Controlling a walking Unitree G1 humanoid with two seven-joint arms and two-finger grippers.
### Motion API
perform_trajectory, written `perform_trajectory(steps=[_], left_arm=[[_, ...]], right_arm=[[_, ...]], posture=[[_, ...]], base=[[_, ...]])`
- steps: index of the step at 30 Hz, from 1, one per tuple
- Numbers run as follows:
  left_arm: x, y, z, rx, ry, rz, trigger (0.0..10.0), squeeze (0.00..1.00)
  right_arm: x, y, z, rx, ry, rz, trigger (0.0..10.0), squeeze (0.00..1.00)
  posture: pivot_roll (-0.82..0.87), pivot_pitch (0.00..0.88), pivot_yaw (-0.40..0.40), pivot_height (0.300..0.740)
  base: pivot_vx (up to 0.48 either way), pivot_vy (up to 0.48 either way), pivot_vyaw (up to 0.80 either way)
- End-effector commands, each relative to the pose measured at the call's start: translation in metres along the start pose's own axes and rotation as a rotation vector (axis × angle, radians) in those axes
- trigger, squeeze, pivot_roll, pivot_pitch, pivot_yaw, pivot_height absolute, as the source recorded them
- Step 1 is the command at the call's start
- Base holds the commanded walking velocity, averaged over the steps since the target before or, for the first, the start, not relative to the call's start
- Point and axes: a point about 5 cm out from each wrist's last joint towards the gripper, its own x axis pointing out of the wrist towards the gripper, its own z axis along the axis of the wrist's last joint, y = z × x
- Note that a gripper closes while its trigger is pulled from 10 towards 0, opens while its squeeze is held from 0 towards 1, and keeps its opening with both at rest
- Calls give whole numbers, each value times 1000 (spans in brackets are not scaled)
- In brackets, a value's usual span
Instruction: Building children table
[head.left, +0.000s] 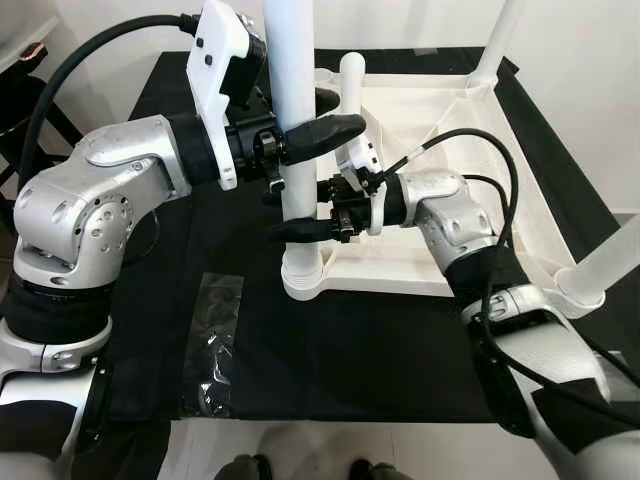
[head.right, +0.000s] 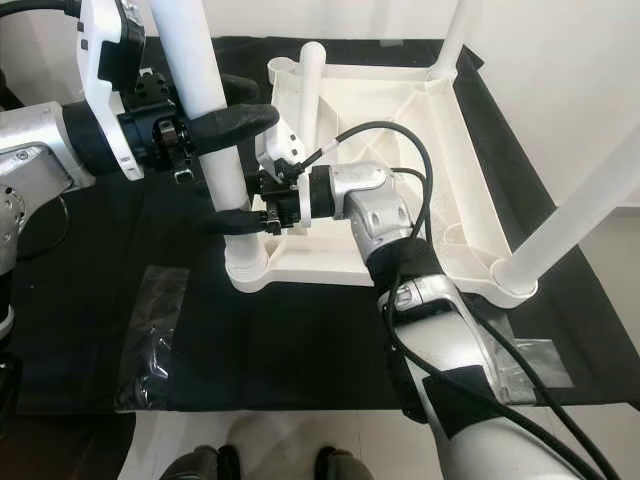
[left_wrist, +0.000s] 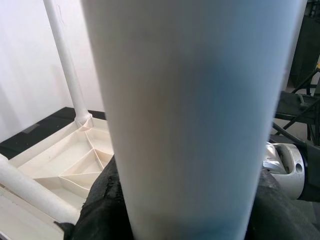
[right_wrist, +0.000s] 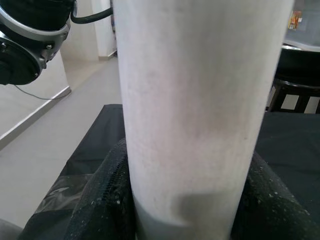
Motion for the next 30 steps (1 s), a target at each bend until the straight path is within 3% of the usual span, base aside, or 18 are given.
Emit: perform_trajectory(steps=[1,5,6,11,14,17,18,19,22,24,26,27,28,30], left_arm=[[5,-11,-7,12,44,-78,0,0],[6,-7,-6,-18,23,-46,0,0],[6,-7,-8,-22,35,-49,9765,1000],[7,-8,-9,-19,45,-55,10000,1000],[7,-4,-7,-14,35,-20,10000,1000],[7,-4,-7,-14,35,-21,10000,1000],[6,-3,-6,-1,42,-17,10000,0],[5,-3,-6,-1,42,-14,10000,0],[5,-3,-6,-4,41,-14,10000,0],[3,0,-5,2,37,7,10000,0],[3,0,-5,2,37,7,10000,0],[3,2,-5,0,35,18,10000,0],[3,4,-6,2,40,24,10000,0],[4,5,-7,3,47,23,10000,0]], right_arm=[[0,0,-1,-13,-6,-23,0,0],[-2,0,-2,-20,-25,-27,0,0],[-3,0,-1,-25,-30,-43,0,0],[-6,-3,0,-41,-34,-103,0,0],[-13,-4,1,-30,-31,-263,0,0],[-14,-4,1,-28,-27,-277,0,0],[-14,3,-4,5,-7,-349,0,0],[-11,13,-11,46,21,-436,0,0],[-10,16,-13,56,29,-458,0,0],[7,31,-37,196,30,-956,0,0],[7,31,-37,196,30,-956,0,0],[17,51,-54,236,64,-1064,0,0],[26,62,-59,241,69,-1096,0,0],[34,65,-60,231,59,-1058,0,0]], posture=[[92,180,12,740],[81,179,16,740],[73,181,16,740],[60,182,14,740],[47,186,10,740],[47,186,10,740],[26,194,-3,740],[25,193,-8,740],[25,193,-8,740],[25,198,-15,740],[25,198,-15,740],[40,200,2,740],[35,194,14,740],[36,186,13,740]], base=[[0,0,0],[0,0,0],[0,0,0],[0,0,0],[0,0,0],[0,0,0],[0,0,0],[0,0,0],[0,0,0],[0,0,0],[0,0,0],[0,0,0],[0,0,0],[0,0,0]])
